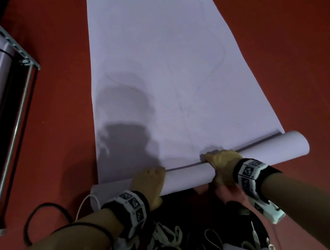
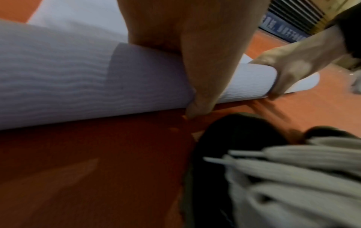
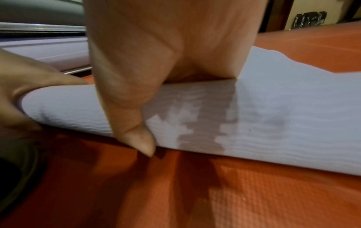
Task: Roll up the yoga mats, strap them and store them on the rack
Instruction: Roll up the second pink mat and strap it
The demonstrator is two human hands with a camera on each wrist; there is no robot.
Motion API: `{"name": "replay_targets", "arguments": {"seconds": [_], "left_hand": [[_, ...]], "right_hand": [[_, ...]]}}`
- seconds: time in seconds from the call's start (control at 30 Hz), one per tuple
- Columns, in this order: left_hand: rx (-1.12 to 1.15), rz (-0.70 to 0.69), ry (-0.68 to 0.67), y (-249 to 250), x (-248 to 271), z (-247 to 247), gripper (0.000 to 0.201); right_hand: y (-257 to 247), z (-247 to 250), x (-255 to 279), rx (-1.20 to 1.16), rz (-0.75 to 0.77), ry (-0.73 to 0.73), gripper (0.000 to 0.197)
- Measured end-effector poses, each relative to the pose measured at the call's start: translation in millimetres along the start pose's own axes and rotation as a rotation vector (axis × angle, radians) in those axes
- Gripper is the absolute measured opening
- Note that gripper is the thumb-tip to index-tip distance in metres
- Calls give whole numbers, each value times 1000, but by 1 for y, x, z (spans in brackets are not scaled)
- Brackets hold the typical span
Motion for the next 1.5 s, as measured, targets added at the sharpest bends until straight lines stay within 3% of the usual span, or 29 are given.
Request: {"name": "replay_targets", "arguments": {"seconds": [0.2,0.3,0.37,0.43,0.6,0.83,1.0,1.13,1.27,1.37,1.5], "left_hand": [[50,-30,-58,-11,-16,1,81],[108,-65,-157,-16,-25,2,84],[213,-75,-227,-23,-33,8,84],[326,-53,-278,-28,-38,17,77],[348,-68,-315,-26,-43,26,69],[96,-294,21,-39,-26,36,74],[39,-243,153,-32,-6,46,82],[-58,-147,136,-20,5,35,94],[-129,-73,78,-21,-1,21,109],[-138,-35,115,-19,-11,27,107],[-74,-87,78,-25,-24,41,97]], "right_hand": [[7,1,-7,-49,-76,-90,67],[4,-1,1,9,-63,3,78],[2,1,8,92,-26,172,86],[2,3,14,138,-23,250,90],[2,-14,14,85,-49,258,97],[6,8,6,22,-45,114,81],[8,36,0,-112,-60,73,79],[8,49,-5,-102,-114,46,56],[7,50,-8,-105,-139,10,52],[9,43,-9,-108,-169,23,61],[4,28,-2,104,-170,169,95]]}}
Point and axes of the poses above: each hand's wrist, its own x-axis away from the middle knuckle, its own z-axis out of the back of the hand, y = z × x, the point moved 2 cm from there along -x, towards the middle knuckle, and after that the axes turned 2 degrees about -z, right-handed, at the moved point
